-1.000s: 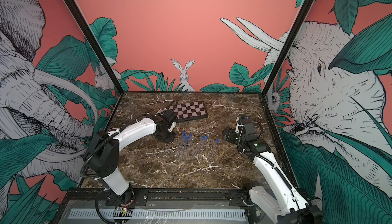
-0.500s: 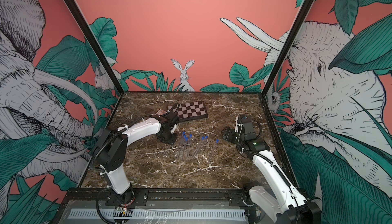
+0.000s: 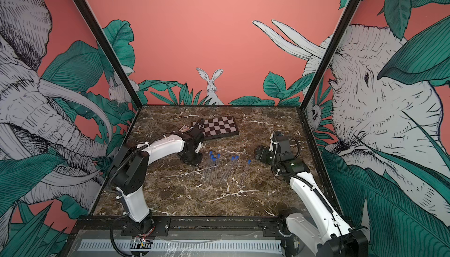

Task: Remove stoppers from test tubes
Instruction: Pick up the test tube at the center of the board.

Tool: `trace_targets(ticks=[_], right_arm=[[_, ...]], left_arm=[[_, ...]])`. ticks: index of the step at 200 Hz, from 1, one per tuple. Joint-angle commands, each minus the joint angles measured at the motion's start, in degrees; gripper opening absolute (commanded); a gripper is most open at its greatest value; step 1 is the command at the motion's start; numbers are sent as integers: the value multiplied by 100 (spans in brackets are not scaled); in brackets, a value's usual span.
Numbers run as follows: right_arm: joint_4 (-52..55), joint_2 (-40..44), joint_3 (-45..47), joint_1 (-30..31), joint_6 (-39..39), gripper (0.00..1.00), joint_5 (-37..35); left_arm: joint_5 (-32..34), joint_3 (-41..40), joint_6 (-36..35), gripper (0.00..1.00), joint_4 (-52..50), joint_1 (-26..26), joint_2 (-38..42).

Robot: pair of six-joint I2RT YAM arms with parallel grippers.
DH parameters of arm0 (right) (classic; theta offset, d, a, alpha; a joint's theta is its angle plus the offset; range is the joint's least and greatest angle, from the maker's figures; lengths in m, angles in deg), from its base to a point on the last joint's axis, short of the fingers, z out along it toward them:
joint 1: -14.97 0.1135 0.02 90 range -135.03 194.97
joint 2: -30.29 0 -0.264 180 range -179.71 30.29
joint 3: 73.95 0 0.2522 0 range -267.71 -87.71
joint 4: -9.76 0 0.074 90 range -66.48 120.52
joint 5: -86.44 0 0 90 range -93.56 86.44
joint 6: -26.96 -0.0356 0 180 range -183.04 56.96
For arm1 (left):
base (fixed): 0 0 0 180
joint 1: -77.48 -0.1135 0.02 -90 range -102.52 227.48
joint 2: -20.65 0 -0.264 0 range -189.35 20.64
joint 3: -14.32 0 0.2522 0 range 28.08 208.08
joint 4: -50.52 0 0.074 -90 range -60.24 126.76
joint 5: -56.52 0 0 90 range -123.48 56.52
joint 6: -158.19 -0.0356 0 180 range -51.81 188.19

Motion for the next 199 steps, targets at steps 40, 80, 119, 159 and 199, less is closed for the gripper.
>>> trace_targets(ticks=[40, 80, 119, 159, 199], right_arm=[[-171, 27, 154, 29, -110, 81, -103], [-192, 11, 161, 24, -109, 81, -127], [-245, -34, 189, 31, -143, 81, -107], [-267, -61, 182, 33, -123, 82, -126], [-271, -88, 128, 36, -101, 82, -126]], left_arm=[[-28, -172, 12, 29, 5, -78, -90], [-21, -204, -15, 25, 8, -107, -103], [-16, -234, -33, 24, 33, -108, -170], [-39, -265, -73, 24, 63, -108, -294], [113, -294, -127, 17, 93, -108, -286]])
